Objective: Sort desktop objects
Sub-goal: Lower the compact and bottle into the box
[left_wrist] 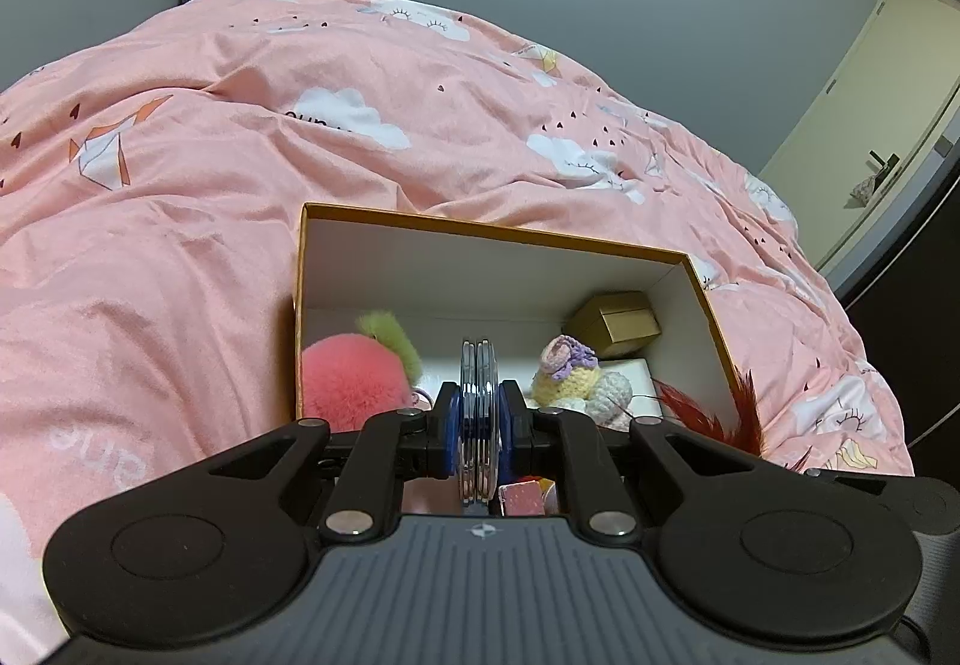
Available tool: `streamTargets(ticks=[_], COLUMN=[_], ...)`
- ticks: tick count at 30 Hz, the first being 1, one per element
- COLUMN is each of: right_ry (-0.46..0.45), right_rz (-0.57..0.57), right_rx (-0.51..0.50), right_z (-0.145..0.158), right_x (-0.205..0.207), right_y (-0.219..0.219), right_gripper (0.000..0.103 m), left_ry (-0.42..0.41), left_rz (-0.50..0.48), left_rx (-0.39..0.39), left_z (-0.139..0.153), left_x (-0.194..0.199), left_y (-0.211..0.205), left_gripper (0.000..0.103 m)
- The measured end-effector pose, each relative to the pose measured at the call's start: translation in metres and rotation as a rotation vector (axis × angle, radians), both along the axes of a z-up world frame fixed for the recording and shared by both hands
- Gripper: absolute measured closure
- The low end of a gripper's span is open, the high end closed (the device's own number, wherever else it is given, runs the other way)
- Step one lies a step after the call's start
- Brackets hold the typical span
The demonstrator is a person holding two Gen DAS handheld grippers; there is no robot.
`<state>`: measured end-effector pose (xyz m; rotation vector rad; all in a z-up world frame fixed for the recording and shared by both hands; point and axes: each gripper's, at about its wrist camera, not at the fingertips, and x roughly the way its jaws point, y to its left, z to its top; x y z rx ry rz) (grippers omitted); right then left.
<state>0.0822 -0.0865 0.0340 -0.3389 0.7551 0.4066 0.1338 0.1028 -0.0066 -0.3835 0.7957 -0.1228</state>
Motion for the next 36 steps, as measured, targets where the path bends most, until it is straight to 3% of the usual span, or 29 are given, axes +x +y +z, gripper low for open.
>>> streamTargets(ticks=[3, 6, 12, 19, 23, 29, 36], right_ry=[0.022, 0.032, -0.036, -0.074, -0.066, -0.057, -0.003], right_rz=[-0.028, -0.041, -0.059, -0.087, -0.102, -0.113, -0.119], right_rx=[0.028, 0.080, 0.167, 0.261, 0.277, 0.262, 0.265], right_z=[-0.001, 0.006, 0.031, 0.042, 0.034, 0.014, -0.012], right_x=[0.006, 0.013, 0.030, 0.061, 0.082, 0.111, 0.133], right_y=[-0.011, -0.020, -0.030, -0.029, -0.023, -0.013, -0.011], right_gripper=[0.097, 0.098, 0.098, 0.098, 0.098, 0.098, 0.098], left_ry=[-0.001, 0.000, -0.015, 0.006, 0.034, 0.067, 0.125], left_rz=[0.000, 0.000, 0.001, 0.015, 0.017, 0.024, -0.001], left_rx=[0.001, 0.006, 0.050, -0.026, -0.060, -0.018, -0.034], left_z=[0.000, 0.000, 0.006, -0.003, -0.016, -0.036, -0.061], left_x=[0.000, 0.001, 0.014, 0.042, 0.057, 0.080, 0.094], left_y=[0.000, -0.001, -0.005, 0.009, 0.012, 0.001, -0.003], left_gripper=[0.088, 0.088, 0.088, 0.088, 0.088, 0.088, 0.088])
